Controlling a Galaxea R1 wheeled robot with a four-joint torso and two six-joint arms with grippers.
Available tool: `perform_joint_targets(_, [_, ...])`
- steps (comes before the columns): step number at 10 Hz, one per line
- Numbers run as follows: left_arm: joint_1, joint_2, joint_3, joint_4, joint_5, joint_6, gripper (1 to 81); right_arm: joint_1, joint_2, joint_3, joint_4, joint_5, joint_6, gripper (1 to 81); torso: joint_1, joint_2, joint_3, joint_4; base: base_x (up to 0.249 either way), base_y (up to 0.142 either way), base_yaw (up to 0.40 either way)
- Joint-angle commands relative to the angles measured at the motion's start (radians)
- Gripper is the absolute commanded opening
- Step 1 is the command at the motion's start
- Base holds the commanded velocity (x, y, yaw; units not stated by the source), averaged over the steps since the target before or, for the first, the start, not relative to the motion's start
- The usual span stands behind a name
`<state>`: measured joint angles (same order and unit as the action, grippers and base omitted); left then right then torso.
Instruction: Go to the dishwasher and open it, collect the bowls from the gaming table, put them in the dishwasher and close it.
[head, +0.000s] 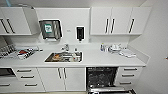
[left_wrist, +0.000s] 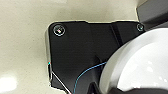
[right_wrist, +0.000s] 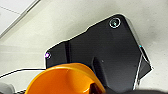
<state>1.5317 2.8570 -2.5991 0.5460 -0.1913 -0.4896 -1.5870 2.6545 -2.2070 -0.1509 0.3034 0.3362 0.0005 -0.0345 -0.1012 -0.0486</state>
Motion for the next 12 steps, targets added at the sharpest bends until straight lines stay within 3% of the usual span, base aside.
perform_joint_targets(1, [-0.035,-0.011,0.004,0.009,0.027,0.005,1.0,0.034,-0.023,0.004,-0.016,-0.036,0.001,1.0,0.000,0.000,0.000,0.000,0.138,0.000,0.000])
perform_joint_targets(4, [-0.035,-0.011,0.004,0.009,0.029,0.005,1.0,0.032,-0.023,0.004,-0.016,-0.035,0.001,1.0,0.000,0.000,0.000,0.000,0.138,0.000,0.000])
perform_joint_targets(12, [-0.034,-0.013,0.004,0.009,0.027,0.005,1.0,0.037,-0.022,0.003,-0.016,-0.035,0.001,1.0,0.000,-0.001,0.000,0.000,0.138,-0.063,0.000])
